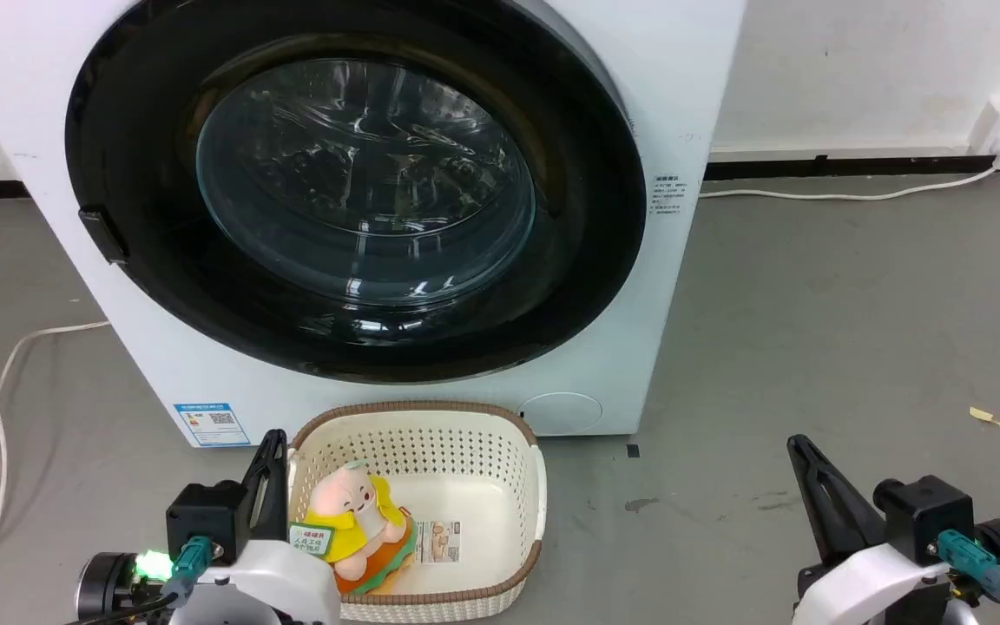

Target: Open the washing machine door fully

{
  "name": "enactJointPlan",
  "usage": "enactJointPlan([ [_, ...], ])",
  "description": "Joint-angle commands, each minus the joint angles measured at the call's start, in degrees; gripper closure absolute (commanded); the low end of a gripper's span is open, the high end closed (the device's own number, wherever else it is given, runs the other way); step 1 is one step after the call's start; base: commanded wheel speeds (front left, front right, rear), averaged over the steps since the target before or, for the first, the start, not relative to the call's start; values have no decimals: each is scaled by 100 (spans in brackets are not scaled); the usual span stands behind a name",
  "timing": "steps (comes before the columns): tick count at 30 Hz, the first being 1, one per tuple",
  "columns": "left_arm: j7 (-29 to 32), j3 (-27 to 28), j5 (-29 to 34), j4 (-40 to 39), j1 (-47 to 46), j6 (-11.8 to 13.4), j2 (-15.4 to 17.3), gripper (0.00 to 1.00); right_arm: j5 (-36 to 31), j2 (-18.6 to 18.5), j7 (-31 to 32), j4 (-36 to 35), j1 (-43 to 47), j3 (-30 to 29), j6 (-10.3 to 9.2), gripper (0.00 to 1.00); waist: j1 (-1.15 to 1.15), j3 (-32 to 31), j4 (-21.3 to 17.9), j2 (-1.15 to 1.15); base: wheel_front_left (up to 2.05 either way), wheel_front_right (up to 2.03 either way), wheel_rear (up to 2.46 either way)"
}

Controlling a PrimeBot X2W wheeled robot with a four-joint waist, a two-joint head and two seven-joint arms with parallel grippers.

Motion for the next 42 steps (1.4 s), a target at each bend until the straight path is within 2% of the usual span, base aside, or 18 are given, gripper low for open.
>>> enactJointPlan([
  [1, 2, 1, 17, -23, 25, -24, 9, 100, -43, 25, 4, 14, -66, 1, -4, 100, 0, 0, 0, 0, 0, 0, 0],
  [32, 2, 1, 17, -23, 25, -24, 9, 100, -43, 25, 4, 14, -66, 1, -4, 100, 0, 0, 0, 0, 0, 0, 0],
  [33, 0, 0, 0, 0, 0, 0, 0, 0, 0, 0, 0, 0, 0, 0, 0, 0, 0, 0, 0, 0, 0, 0, 0],
  [42, -64, -63, -39, 30, 3, 22, 0, 0, 51, 0, -62, 3, 14, -1, 1, 0, 0, 2, -3, 0, 0, 0, 0],
])
